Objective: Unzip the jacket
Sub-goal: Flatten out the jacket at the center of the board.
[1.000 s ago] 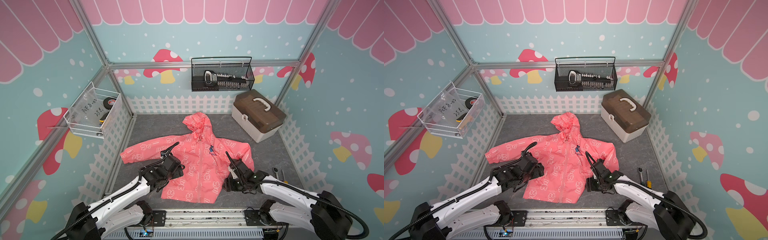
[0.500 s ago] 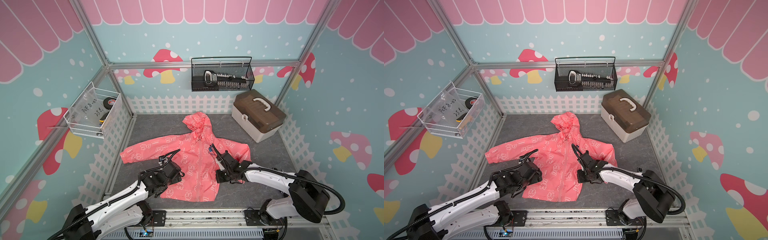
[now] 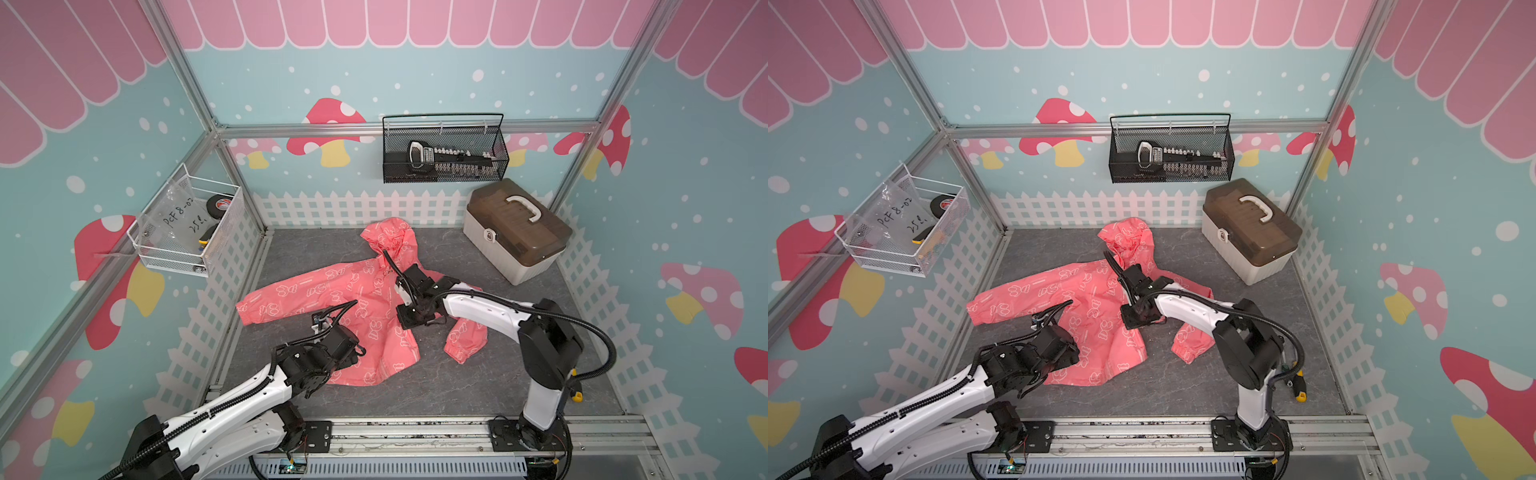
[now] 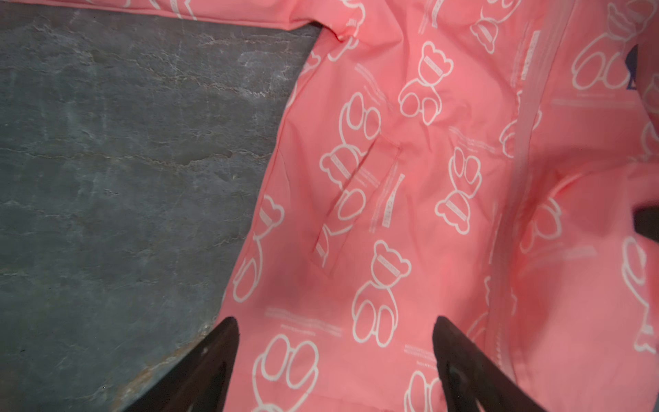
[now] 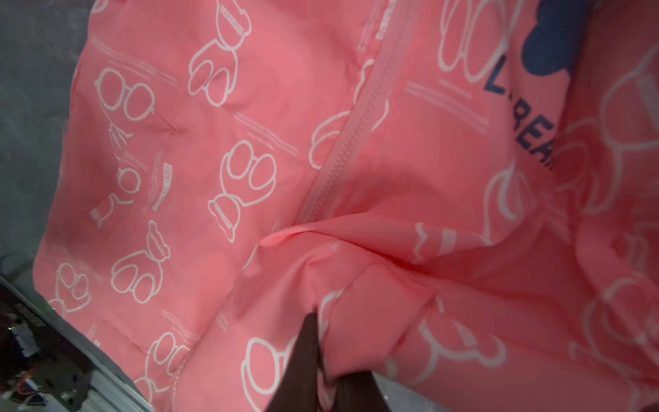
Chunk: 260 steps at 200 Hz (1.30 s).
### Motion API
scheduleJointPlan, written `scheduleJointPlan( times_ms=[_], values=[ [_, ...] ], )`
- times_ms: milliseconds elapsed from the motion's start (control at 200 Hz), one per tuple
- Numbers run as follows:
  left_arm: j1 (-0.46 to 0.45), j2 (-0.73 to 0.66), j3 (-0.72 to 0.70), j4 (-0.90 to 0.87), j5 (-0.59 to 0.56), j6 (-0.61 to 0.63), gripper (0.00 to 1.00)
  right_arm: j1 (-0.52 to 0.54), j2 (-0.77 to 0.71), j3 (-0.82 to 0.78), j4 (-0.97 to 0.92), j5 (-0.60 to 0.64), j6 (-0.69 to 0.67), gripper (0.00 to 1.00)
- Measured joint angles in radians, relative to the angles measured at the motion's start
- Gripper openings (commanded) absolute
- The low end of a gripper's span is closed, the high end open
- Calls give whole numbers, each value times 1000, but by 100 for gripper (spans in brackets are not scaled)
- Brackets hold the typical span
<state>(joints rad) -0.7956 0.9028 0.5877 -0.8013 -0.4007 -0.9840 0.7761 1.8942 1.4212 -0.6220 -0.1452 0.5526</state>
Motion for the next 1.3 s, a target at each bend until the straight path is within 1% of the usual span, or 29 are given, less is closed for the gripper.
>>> scheduleJointPlan(
  times_ms=[70, 165, 210, 235, 260, 360, 435, 585, 695, 781, 911, 1016, 1081, 1156, 1301],
  values=[
    [-1, -11, 2, -13, 0, -1, 85, -17, 109, 128, -9, -28, -21, 49],
    [-2, -38, 2, -32, 1, -4, 84, -44, 230, 281, -24, -59, -31, 62],
    [-3, -50, 3, -38, 3, -8, 84, -55, 261, 325, -27, -67, -42, 67],
    [-4, -55, 3, -40, 5, -11, 84, -61, 269, 341, -27, -74, -37, 72],
    [-5, -58, 3, -40, 9, -14, 84, -68, 273, 351, -30, -78, -40, 74],
    [-16, -53, 4, -36, 26, -28, 84, -89, 256, 355, -33, -84, -48, 76],
    [-26, -37, 4, -22, 35, -37, 84, -106, 208, 306, -11, -83, -50, 76],
    [-30, 24, 4, 38, 44, -38, 85, -156, 2, 103, 28, -83, -51, 76],
    [-31, 109, 6, 101, 47, -34, 85, -200, -171, -29, 59, -80, -57, 76],
    [-31, 183, 21, 141, 52, -23, 85, -207, -291, -137, 102, -86, -67, 73],
    [-31, 271, 78, 189, 69, 8, 85, -200, -429, -339, 165, -102, -74, 72],
    [-31, 305, 122, 221, 106, 49, 85, -200, -499, -475, 164, -90, -79, 72],
    [-37, 323, 142, 233, 136, 80, 86, -203, -530, -518, 153, -74, -81, 72],
    [-56, 344, 157, 238, 167, 113, 87, -211, -571, -532, 135, -47, -80, 73],
    [-139, 414, 193, 225, 206, 171, 88, -249, -687, -532, 127, 18, -72, 73]
  ],
)
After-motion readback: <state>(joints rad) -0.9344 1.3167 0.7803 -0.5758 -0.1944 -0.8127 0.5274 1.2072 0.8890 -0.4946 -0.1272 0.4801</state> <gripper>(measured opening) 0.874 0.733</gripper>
